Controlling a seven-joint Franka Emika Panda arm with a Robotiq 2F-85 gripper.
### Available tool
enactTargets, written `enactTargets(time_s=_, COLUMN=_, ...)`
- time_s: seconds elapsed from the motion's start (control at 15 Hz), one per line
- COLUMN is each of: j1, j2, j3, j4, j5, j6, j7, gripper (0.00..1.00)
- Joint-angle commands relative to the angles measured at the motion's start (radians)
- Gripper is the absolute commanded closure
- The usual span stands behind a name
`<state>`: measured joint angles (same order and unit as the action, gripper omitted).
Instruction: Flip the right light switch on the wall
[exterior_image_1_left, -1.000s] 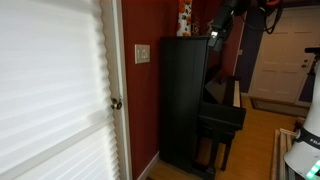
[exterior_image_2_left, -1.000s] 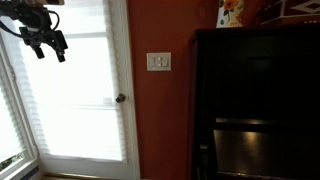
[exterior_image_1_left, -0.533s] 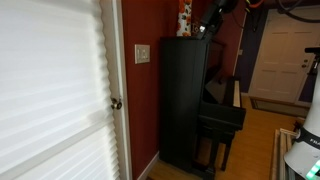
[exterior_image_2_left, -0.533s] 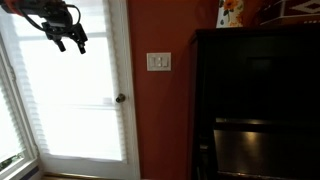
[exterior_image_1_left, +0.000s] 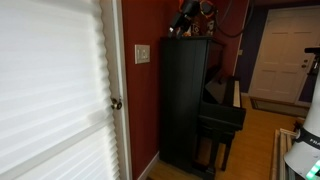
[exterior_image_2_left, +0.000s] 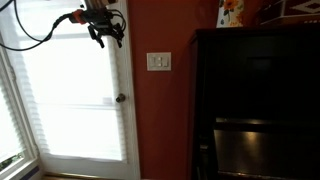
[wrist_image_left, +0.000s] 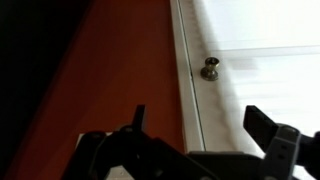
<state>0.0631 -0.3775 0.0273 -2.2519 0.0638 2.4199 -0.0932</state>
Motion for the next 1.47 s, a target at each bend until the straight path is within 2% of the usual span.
enactTargets(time_s=0.0, j1=-0.04, j2=0.221, j3=-0.016, j4=0.227, j5=-0.037, j6=0.028, j7=0.03, gripper=0.0)
enactTargets(time_s=0.13, j1=-0.063, j2=0.305, j3=-0.034, j4=0.324, j5=-0.03, j6=0.033, j7=0.045, gripper=0.0)
enactTargets(time_s=0.2, j1=-0.073, j2=0.347, j3=-0.047, j4=0.37, j5=-0.018, j6=0.038, j7=0.043, gripper=0.25)
enactTargets(time_s=0.27, j1=-0.082, j2=0.385, j3=-0.057, j4=0.41, j5=-0.017, j6=0.052, j7=0.042, gripper=0.27)
enactTargets(time_s=0.47, j1=-0.107, j2=0.492, j3=-0.079, j4=0.517, j5=-0.012, j6=0.057, j7=0.071, gripper=0.49)
enactTargets(time_s=0.67, j1=-0.115, j2=0.576, j3=-0.094, j4=0.573, j5=-0.045, j6=0.096, j7=0.125, gripper=0.7)
enactTargets(time_s=0.93, j1=-0.092, j2=0.674, j3=-0.115, j4=0.606, j5=-0.103, j6=0.237, j7=0.241, gripper=0.98)
enactTargets(time_s=1.13, j1=-0.07, j2=0.748, j3=-0.146, j4=0.638, j5=-0.158, j6=0.342, j7=0.306, gripper=1.0)
enactTargets(time_s=1.4, j1=-0.043, j2=0.825, j3=-0.179, j4=0.685, j5=-0.187, j6=0.41, j7=0.346, gripper=1.0)
